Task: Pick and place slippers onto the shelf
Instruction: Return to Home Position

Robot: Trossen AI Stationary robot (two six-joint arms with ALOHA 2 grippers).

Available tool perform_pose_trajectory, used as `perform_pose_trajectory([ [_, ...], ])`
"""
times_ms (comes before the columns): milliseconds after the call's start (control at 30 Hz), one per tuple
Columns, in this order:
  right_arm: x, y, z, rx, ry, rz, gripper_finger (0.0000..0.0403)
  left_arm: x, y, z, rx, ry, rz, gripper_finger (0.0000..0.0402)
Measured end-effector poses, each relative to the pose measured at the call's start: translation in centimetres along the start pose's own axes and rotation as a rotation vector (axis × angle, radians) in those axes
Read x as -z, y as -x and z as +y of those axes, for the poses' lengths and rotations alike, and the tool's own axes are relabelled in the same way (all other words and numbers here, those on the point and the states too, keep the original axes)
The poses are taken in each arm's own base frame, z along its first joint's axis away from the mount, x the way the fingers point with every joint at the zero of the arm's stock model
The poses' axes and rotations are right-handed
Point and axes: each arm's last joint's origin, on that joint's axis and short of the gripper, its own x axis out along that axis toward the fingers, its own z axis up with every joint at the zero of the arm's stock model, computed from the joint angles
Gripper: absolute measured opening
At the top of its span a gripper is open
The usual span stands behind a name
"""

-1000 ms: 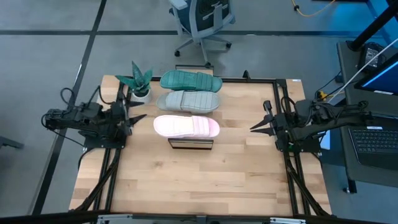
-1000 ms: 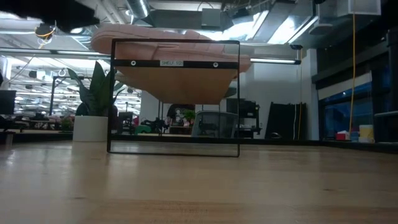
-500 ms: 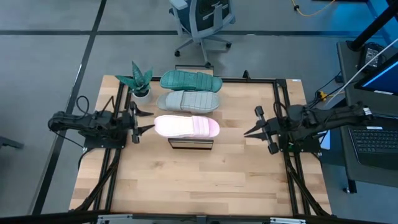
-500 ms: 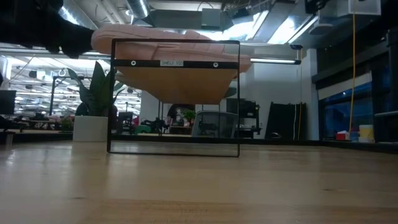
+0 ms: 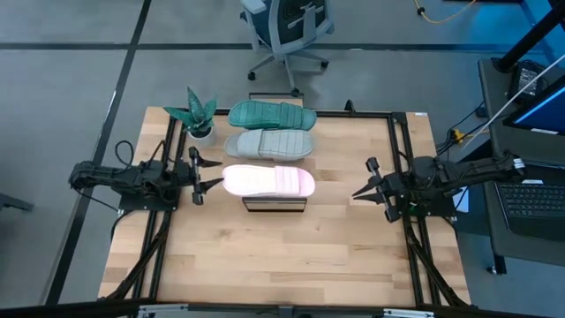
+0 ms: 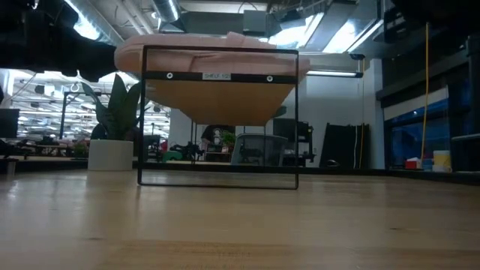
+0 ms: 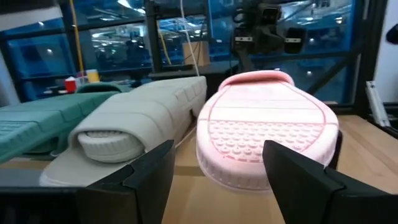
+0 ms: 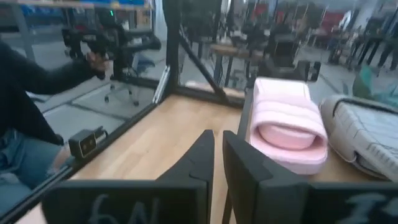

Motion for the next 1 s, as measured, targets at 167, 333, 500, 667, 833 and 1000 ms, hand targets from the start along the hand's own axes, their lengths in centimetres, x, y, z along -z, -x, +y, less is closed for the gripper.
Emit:
perform_pose_trajectory([
  [167, 2.6, 0.6, 0.4, 0.0, 0.006, -0.042, 0.0037, 0.2, 0.0, -0.1, 0.071, 0.0, 0.018, 0.0237],
  [333, 4.6, 1.0, 0.6, 0.007, 0.008, -0.035, 0.0037, 0.2, -0.1, 0.0, 0.066, 0.005, 0.018, 0.0237],
  [500, 5.4, 1.3, 0.7, 0.01, 0.032, -0.054, 0.0037, 0.3, -0.1, 0.0, 0.068, 0.004, 0.021, 0.0237],
  [667, 6.2, 1.4, 0.8, 0.012, 0.062, -0.058, 0.0037, 0.3, -0.1, 0.0, 0.065, -0.002, 0.021, 0.0237],
  [833, 6.3, 1.4, 0.9, -0.012, 0.062, -0.046, 0.0037, 0.3, -0.1, 0.0, 0.064, -0.003, 0.021, 0.0237],
  [1000, 7.3, 1.3, 1.0, -0.025, 0.06, -0.025, 0.0037, 0.3, -0.1, 0.0, 0.064, -0.004, 0.021, 0.0237],
])
